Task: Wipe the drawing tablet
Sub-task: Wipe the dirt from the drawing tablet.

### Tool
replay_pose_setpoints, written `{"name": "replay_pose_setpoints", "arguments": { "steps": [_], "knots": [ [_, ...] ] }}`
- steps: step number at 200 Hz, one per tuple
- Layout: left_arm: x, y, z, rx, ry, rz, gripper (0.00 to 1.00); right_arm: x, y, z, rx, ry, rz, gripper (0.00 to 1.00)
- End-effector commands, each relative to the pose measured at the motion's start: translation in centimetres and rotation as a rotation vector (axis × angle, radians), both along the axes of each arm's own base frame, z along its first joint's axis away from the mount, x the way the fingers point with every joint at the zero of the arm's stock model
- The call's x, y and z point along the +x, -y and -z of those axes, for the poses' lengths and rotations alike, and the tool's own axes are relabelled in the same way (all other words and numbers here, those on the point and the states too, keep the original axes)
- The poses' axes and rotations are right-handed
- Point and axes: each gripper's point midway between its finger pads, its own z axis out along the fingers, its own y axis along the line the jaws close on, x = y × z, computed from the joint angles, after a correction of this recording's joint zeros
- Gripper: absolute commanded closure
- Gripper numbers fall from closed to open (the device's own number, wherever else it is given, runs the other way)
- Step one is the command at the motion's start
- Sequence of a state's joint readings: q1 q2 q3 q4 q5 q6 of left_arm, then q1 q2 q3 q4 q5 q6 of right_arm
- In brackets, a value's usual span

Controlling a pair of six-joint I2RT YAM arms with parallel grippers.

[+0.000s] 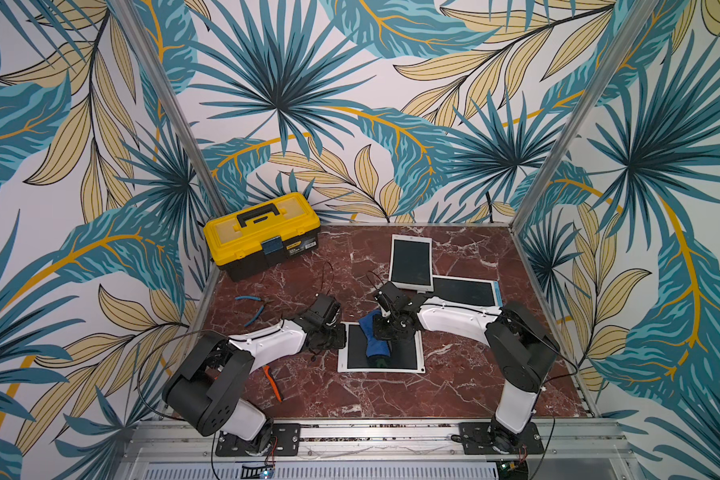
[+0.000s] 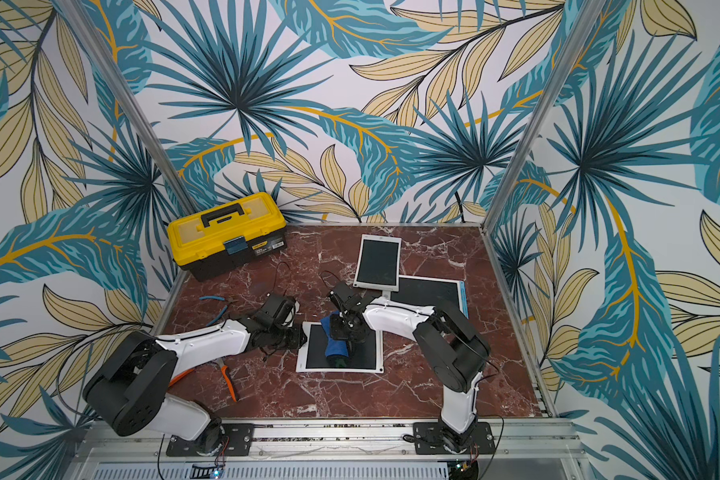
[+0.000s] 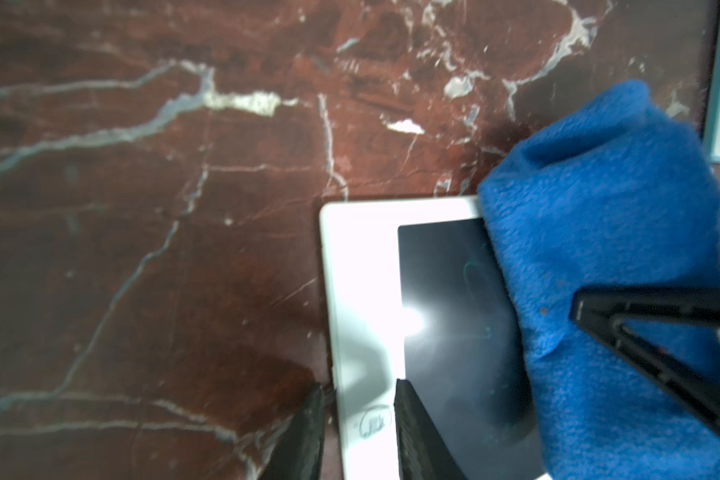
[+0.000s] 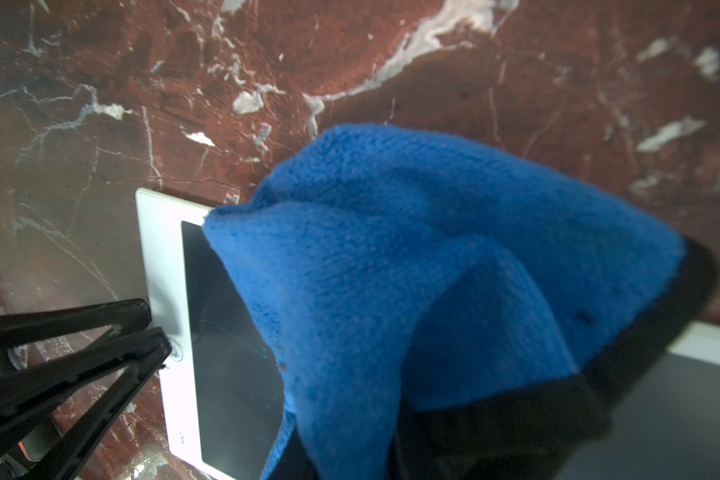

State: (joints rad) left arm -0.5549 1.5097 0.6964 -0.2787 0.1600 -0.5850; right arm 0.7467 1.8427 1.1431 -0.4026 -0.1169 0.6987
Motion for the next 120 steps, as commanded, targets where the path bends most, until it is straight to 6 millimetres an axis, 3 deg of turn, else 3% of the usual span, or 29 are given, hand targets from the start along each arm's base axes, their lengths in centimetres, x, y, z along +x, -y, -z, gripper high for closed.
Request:
{"name": "replay_pose_setpoints", "arguments": {
  "steps": [1,30,81,120],
  "knots": [
    [-2.5,-1.9,3.3,0.142,-0.115,0.027,0.72,-0.2,1.3,0.7,-0.059,-0.009,0.008,0.77],
    [-2.7,-2.7,4.0,0.226,-0.129,0.023,0.79,0.0,1.9,0.6,-0.090,0.008,-0.001,0.77],
    [-2.6,-3.8,4.4,0.369,-0.111,-0.002,0.79,-0.3,3.0,0.4,-0.119,0.016,-0.013,0.77],
    [-2.7,-3.6,5.2,0.389,-0.136,0.005,0.79,-1.0,6.0,0.3,-0.157,0.002,0.013,0.77]
  ]
}}
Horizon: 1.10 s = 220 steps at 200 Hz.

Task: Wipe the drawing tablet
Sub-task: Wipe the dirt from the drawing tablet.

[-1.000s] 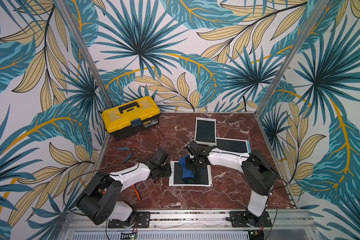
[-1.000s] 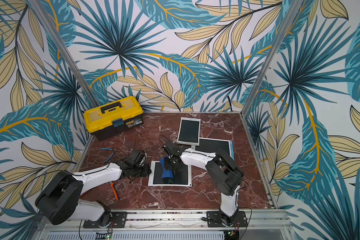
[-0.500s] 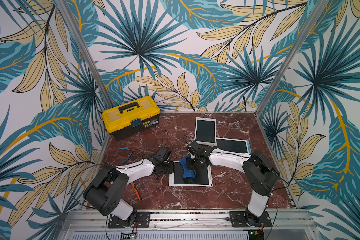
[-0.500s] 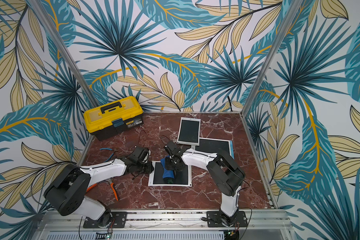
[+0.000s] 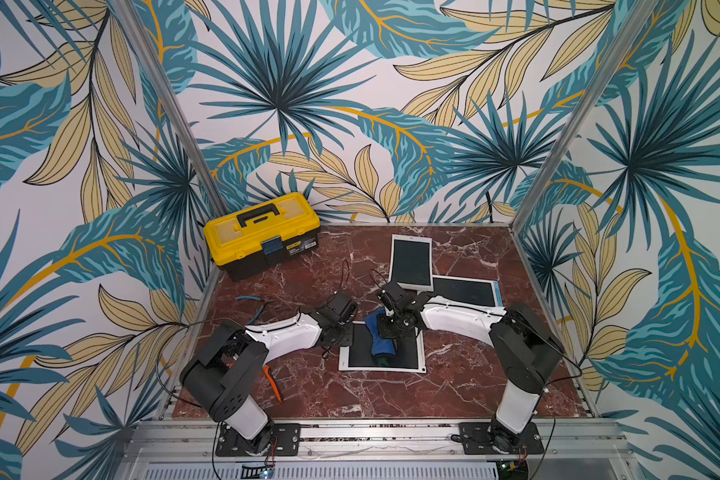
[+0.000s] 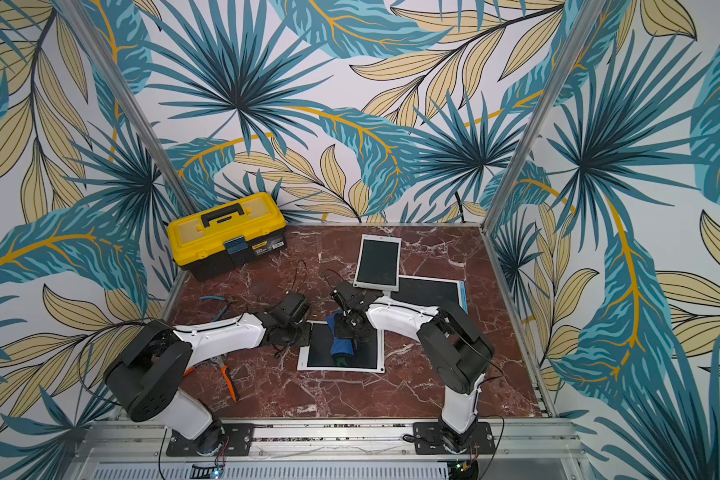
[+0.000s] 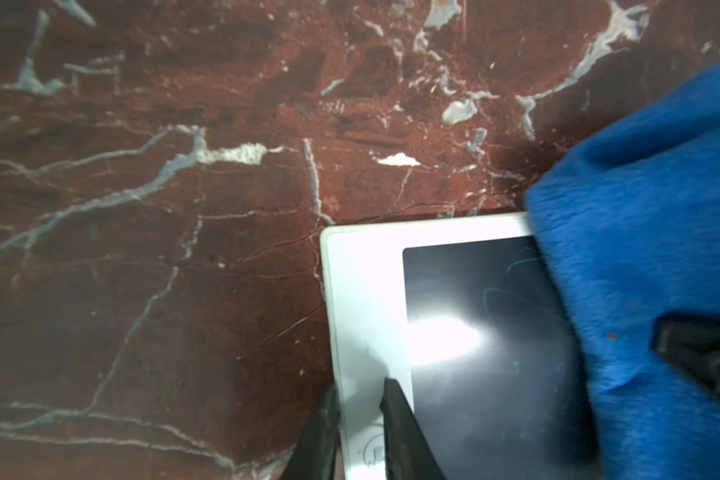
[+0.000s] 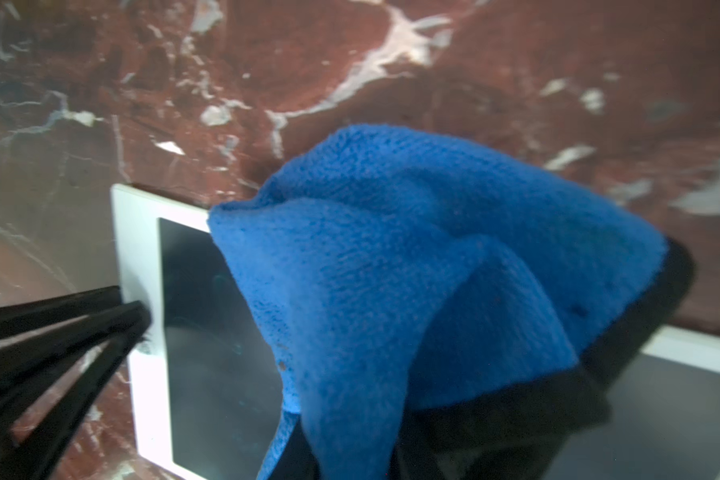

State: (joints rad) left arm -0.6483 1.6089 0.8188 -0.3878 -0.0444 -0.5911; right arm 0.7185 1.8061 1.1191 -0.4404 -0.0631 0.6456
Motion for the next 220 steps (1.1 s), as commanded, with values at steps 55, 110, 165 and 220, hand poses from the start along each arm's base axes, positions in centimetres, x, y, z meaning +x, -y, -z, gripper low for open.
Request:
{"name": "replay_pose_setpoints", "arguments": {
  "steps": [55,110,165,220],
  "knots": [
    [-3.9,-4.0,4.7,0.188,-0.168,-0.020,0.78,-4.7,8.8,0.4,-0.161,-0.036,0.068,0.77],
    [-4.1,-3.8,4.2,0.177,-0.154,-0.015,0.76,-7.9,2.8,2.6,-0.008,-0.100,-0.015,0.75],
    [-4.3,-3.8,4.4,0.175,-0.162,-0.019,0.76,-7.7,-7.4,2.7,0.127,-0.116,-0.116,0.74],
    [-4.2,-3.6,4.2,0.169,-0.159,-0.020,0.76,-7.3,-7.9,4.3,0.113,-0.147,-0.065,0.74]
  ]
}}
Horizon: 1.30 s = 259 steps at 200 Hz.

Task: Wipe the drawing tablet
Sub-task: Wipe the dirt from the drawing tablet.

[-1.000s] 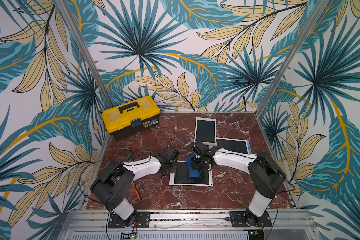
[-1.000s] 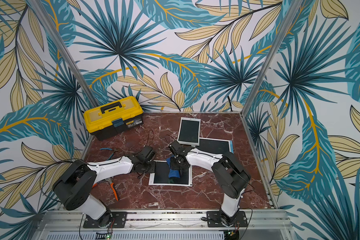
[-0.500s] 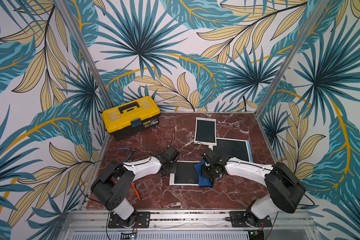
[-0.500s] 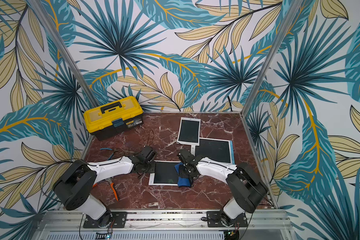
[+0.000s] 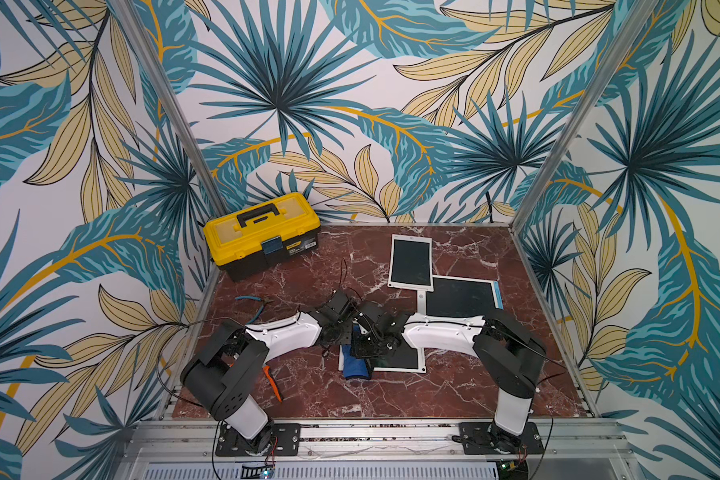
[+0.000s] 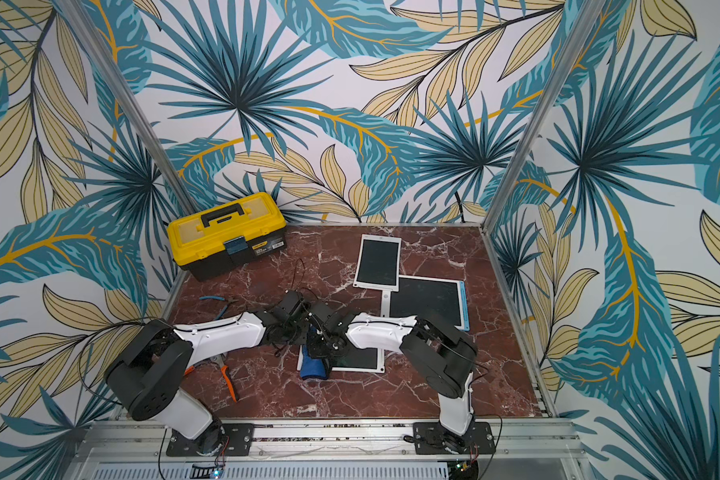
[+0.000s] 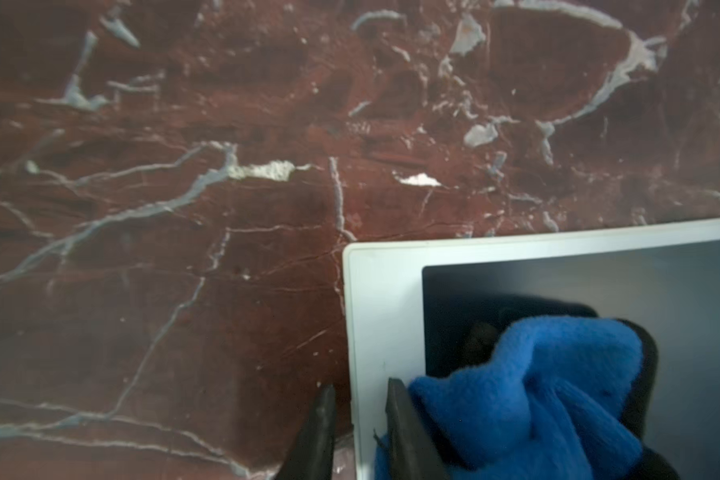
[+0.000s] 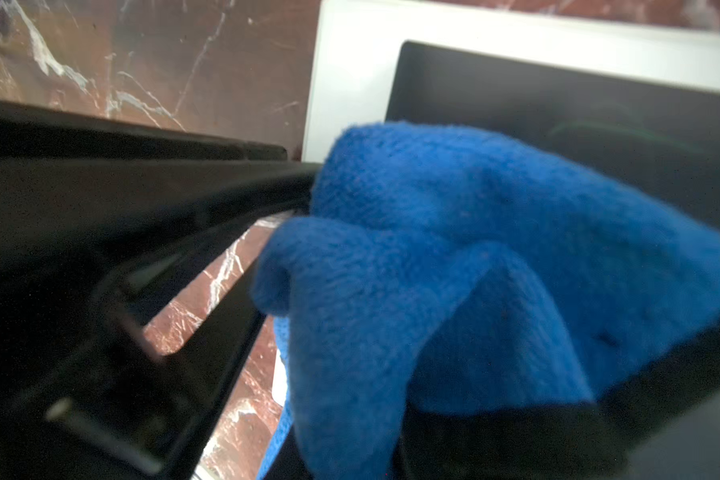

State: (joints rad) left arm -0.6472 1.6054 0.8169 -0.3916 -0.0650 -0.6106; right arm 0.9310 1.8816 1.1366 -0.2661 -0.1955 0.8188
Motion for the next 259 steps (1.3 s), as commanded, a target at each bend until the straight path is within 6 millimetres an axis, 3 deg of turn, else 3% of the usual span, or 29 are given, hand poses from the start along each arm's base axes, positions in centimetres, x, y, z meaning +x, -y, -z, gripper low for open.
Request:
{"name": "replay_pose_setpoints", "arguments": {
  "steps": [1,32,65,84,104,126,169,208,259],
  "knots": [
    [-4.3,-3.2,4.3,0.156,-0.167,0.006,0.76,-1.3,2.2,3.9,-0.094,-0.068,0.038,0.74],
    [-4.3,-3.2,4.3,0.155,-0.168,0.009,0.76,-1.9,8.8,5.0,-0.170,-0.071,0.148,0.74],
    [-4.4,-3.3,4.4,0.162,-0.168,0.015,0.76,-3.0,16.0,4.8,-0.236,-0.073,0.237,0.74],
    [-4.3,-3.2,4.5,0.162,-0.172,0.015,0.76,-3.7,18.8,4.2,-0.280,-0.053,0.263,0.74],
    [-4.3,-3.1,4.6,0.159,-0.177,0.018,0.76,-3.5,19.9,3.4,-0.291,-0.026,0.271,0.74],
    [-4.2,-3.1,4.6,0.163,-0.177,0.020,0.76,-2.2,19.8,3.0,-0.283,-0.024,0.271,0.74],
    [-4.4,-3.1,4.8,0.168,-0.183,0.022,0.76,2.2,18.7,3.5,-0.262,-0.039,0.290,0.74],
    [-4.2,-2.8,4.8,0.164,-0.182,0.027,0.76,4.1,13.7,4.0,-0.120,-0.104,0.239,0.74],
    [-4.5,-2.7,5.0,0.166,-0.190,0.031,0.76,2.3,6.4,3.9,-0.082,-0.097,0.098,0.74]
  ]
}}
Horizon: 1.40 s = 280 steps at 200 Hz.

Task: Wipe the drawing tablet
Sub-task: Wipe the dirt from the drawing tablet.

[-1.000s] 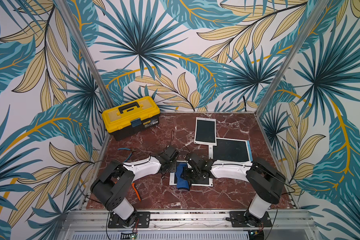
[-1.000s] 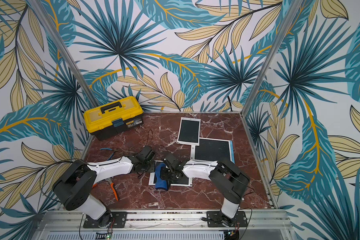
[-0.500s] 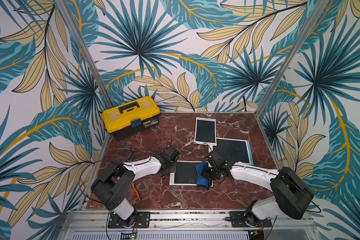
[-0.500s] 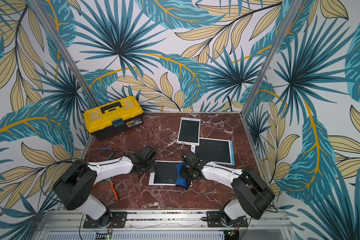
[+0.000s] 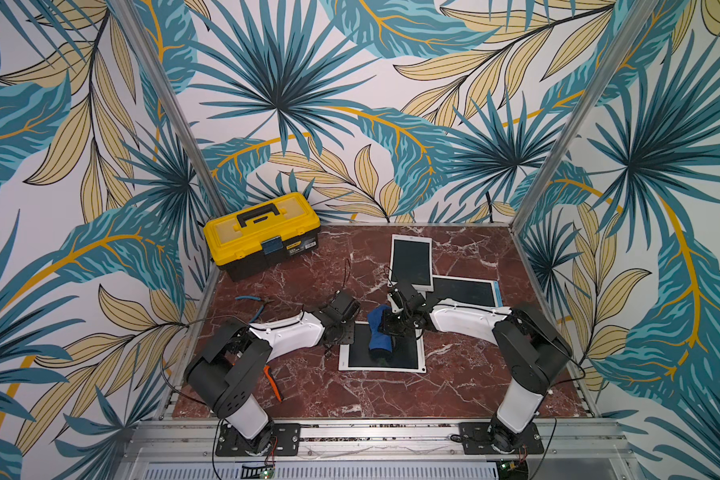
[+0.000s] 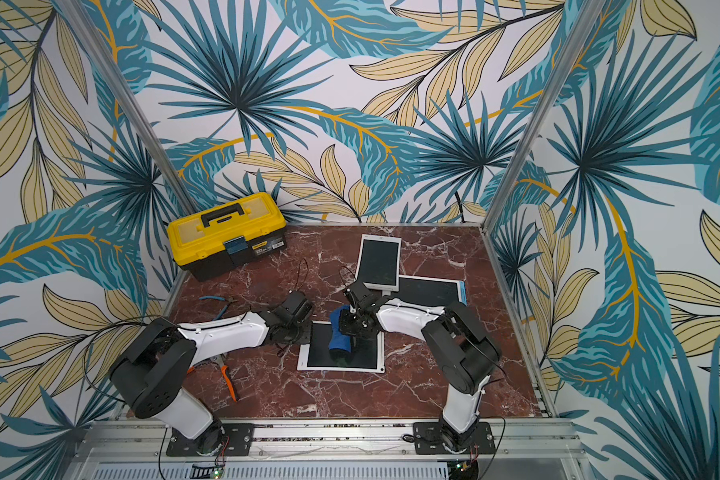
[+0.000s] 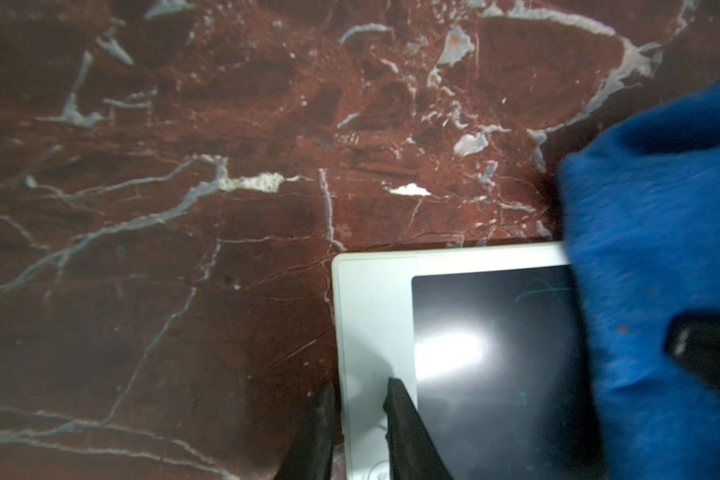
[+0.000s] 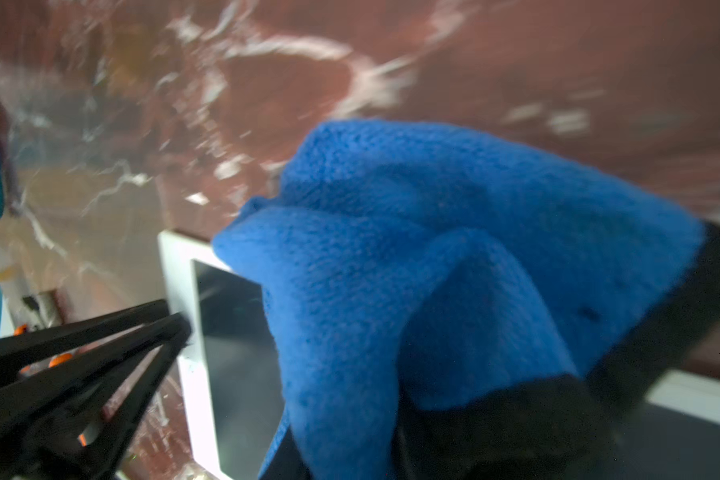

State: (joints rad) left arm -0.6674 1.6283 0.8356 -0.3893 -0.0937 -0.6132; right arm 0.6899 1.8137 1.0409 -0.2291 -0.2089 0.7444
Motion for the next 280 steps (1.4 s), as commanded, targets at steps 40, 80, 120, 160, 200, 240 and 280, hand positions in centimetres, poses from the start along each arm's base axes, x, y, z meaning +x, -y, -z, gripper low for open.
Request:
{"name": "replay_pose_setpoints", "arguments": {
  "steps": [40,80,120,160,200,240,280],
  "knots": [
    [-4.9,-3.2,5.0,0.146,-0.208,0.022,0.76,-6.5,-4.6,5.2,-0.060,-0.164,-0.145,0.74],
    [-4.8,-3.1,5.0,0.144,-0.208,0.024,0.76,-9.1,0.1,6.1,-0.153,-0.165,-0.119,0.74],
    [-4.9,-3.0,5.0,0.144,-0.209,0.028,0.75,-10.8,8.0,5.4,-0.214,-0.148,0.031,0.73],
    [-4.9,-3.1,4.8,0.141,-0.203,0.030,0.75,-10.9,13.1,3.4,-0.227,-0.087,0.212,0.73],
    [-4.9,-2.9,4.7,0.136,-0.201,0.034,0.75,-8.6,13.1,2.4,-0.213,-0.031,0.239,0.73],
    [-4.9,-2.8,4.6,0.130,-0.200,0.032,0.75,-4.5,9.1,4.5,-0.243,-0.075,0.134,0.73],
    [-5.0,-2.9,4.2,0.121,-0.191,0.027,0.75,-2.6,2.7,5.5,-0.068,-0.104,0.110,0.73]
  ]
}}
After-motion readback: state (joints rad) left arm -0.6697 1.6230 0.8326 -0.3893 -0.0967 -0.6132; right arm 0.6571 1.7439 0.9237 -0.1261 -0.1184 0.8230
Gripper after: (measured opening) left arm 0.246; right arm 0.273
